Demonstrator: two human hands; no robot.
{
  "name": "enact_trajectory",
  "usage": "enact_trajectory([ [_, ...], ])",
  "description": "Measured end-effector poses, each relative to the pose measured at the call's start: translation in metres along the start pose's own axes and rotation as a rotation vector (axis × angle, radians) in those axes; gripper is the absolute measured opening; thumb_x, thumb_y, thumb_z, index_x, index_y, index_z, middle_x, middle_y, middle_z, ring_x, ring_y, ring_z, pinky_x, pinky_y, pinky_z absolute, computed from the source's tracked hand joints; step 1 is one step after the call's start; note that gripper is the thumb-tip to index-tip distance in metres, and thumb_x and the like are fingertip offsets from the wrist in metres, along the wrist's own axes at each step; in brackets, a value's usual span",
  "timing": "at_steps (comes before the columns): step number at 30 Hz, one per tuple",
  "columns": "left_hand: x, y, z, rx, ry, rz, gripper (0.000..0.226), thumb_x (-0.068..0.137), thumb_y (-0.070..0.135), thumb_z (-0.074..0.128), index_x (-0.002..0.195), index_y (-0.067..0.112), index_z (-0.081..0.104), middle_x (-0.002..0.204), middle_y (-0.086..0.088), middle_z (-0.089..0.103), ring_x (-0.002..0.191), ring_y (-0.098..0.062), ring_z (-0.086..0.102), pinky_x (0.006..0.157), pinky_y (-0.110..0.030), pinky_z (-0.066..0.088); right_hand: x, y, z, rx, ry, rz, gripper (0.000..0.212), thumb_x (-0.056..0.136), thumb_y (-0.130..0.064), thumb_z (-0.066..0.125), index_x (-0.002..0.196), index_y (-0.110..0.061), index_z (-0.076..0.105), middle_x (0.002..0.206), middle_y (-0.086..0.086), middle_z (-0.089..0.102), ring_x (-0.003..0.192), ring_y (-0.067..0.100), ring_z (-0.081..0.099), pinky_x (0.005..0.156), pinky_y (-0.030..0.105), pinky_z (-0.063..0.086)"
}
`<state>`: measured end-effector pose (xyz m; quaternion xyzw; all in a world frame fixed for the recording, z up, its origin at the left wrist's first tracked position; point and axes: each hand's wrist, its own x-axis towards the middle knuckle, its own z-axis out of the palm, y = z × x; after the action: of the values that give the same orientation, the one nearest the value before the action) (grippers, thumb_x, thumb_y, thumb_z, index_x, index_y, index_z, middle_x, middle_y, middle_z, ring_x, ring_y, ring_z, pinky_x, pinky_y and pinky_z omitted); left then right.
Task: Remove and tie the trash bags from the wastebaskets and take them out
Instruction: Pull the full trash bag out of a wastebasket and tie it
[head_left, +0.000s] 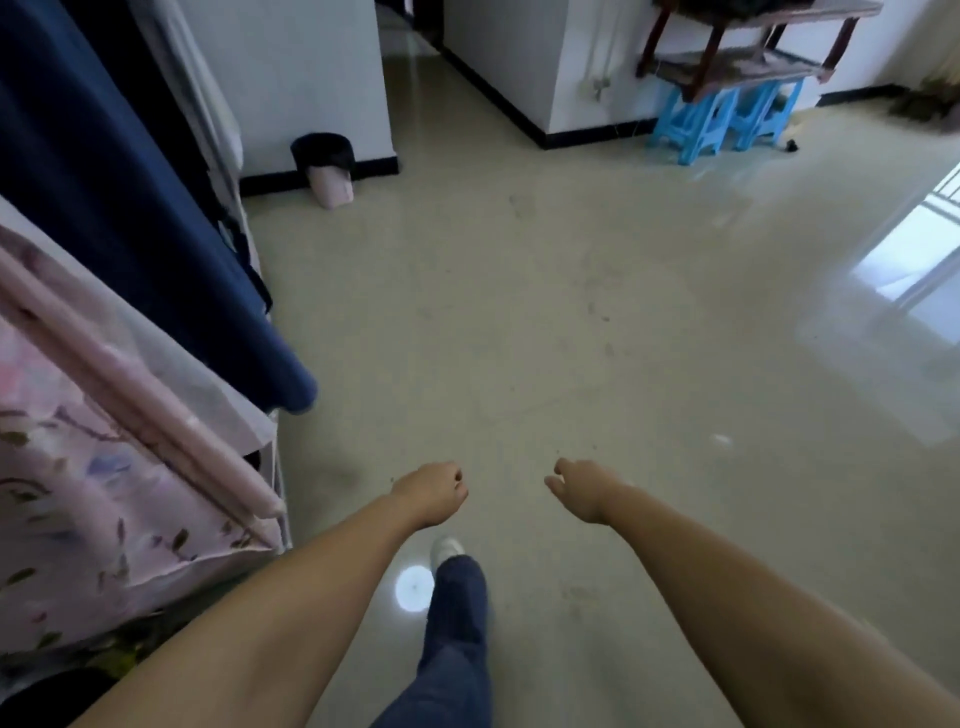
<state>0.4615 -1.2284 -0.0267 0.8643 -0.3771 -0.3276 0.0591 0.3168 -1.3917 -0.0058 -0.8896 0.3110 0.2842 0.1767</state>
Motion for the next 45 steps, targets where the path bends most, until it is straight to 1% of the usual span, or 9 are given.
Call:
enact_trajectory([
  [9,0.200,-0.028,-0.163,-0.027,0.032,-0.059,0.031,0.094,0.030,0.037,0.109,0.011,0.055,0.116,-0.011,0.061,0.104,-0.029,0.057,0.084,-0.034,0.045,0.200,-0.030,-0.170,0.017,0.034,-0.061,0.048,0.100,-0.038,0.028,0.134,-0.007,0.039,0.137,0.020,0.049,0.124,0.035,0.048,0.101,0.040,0.039],
  [15,0.311,-0.048,-0.250,-0.055,0.055,-0.106,0.030,0.094,0.030,0.037,0.107,0.011,0.056,0.114,-0.011,0.062,0.102,-0.029,0.058,0.084,-0.035,0.046,0.324,-0.048,-0.263,-0.008,-0.007,-0.098,0.048,0.100,-0.039,0.027,0.134,-0.006,0.039,0.137,0.020,0.049,0.125,0.034,0.048,0.101,0.039,0.039],
  [23,0.475,-0.086,-0.359,-0.142,0.119,-0.256,0.031,0.095,0.030,0.036,0.104,0.009,0.056,0.116,-0.014,0.062,0.103,-0.030,0.057,0.087,-0.036,0.046,0.521,-0.078,-0.399,-0.081,-0.013,-0.222,0.048,0.100,-0.039,0.028,0.132,-0.006,0.041,0.136,0.020,0.050,0.124,0.034,0.048,0.101,0.038,0.039],
  [27,0.537,-0.095,-0.423,-0.213,0.170,-0.320,0.033,0.096,0.032,0.037,0.110,0.009,0.057,0.118,-0.013,0.062,0.106,-0.030,0.058,0.089,-0.035,0.046,0.605,-0.101,-0.477,-0.136,-0.025,-0.274,0.048,0.100,-0.039,0.028,0.131,-0.007,0.042,0.135,0.020,0.051,0.123,0.034,0.049,0.099,0.038,0.040],
  [31,0.592,-0.117,-0.479,-0.271,0.198,-0.385,0.033,0.097,0.032,0.036,0.112,0.009,0.055,0.119,-0.014,0.061,0.107,-0.031,0.057,0.088,-0.035,0.045,0.680,-0.141,-0.532,-0.184,-0.039,-0.341,0.047,0.100,-0.040,0.028,0.129,-0.007,0.043,0.134,0.020,0.052,0.121,0.034,0.050,0.098,0.038,0.041],
  [35,0.653,-0.161,-0.528,-0.315,0.206,-0.424,0.034,0.098,0.030,0.036,0.116,0.008,0.054,0.122,-0.014,0.060,0.109,-0.030,0.057,0.092,-0.036,0.046,0.757,-0.191,-0.573,-0.210,-0.050,-0.395,0.047,0.100,-0.040,0.027,0.130,-0.007,0.043,0.134,0.020,0.051,0.121,0.035,0.050,0.098,0.039,0.040],
  [37,0.687,-0.188,-0.556,-0.313,0.213,-0.424,0.033,0.098,0.030,0.036,0.115,0.007,0.054,0.121,-0.015,0.060,0.108,-0.031,0.057,0.091,-0.035,0.045,0.798,-0.218,-0.595,-0.208,-0.043,-0.408,0.047,0.100,-0.040,0.027,0.130,-0.007,0.043,0.134,0.020,0.051,0.121,0.034,0.050,0.097,0.038,0.040],
  [42,0.767,-0.253,-0.650,-0.293,0.212,-0.409,0.034,0.099,0.030,0.036,0.116,0.006,0.054,0.118,-0.016,0.061,0.106,-0.031,0.058,0.087,-0.033,0.046,0.891,-0.285,-0.656,-0.189,-0.047,-0.376,0.047,0.100,-0.041,0.027,0.129,-0.008,0.042,0.133,0.018,0.052,0.119,0.034,0.051,0.097,0.040,0.041],
  [45,0.811,-0.283,-0.708,-0.277,0.216,-0.396,0.035,0.098,0.030,0.037,0.117,0.007,0.055,0.120,-0.016,0.061,0.107,-0.032,0.058,0.089,-0.035,0.046,0.935,-0.320,-0.695,-0.176,-0.032,-0.375,0.046,0.100,-0.041,0.027,0.130,-0.009,0.042,0.133,0.017,0.052,0.118,0.033,0.051,0.096,0.040,0.042],
])
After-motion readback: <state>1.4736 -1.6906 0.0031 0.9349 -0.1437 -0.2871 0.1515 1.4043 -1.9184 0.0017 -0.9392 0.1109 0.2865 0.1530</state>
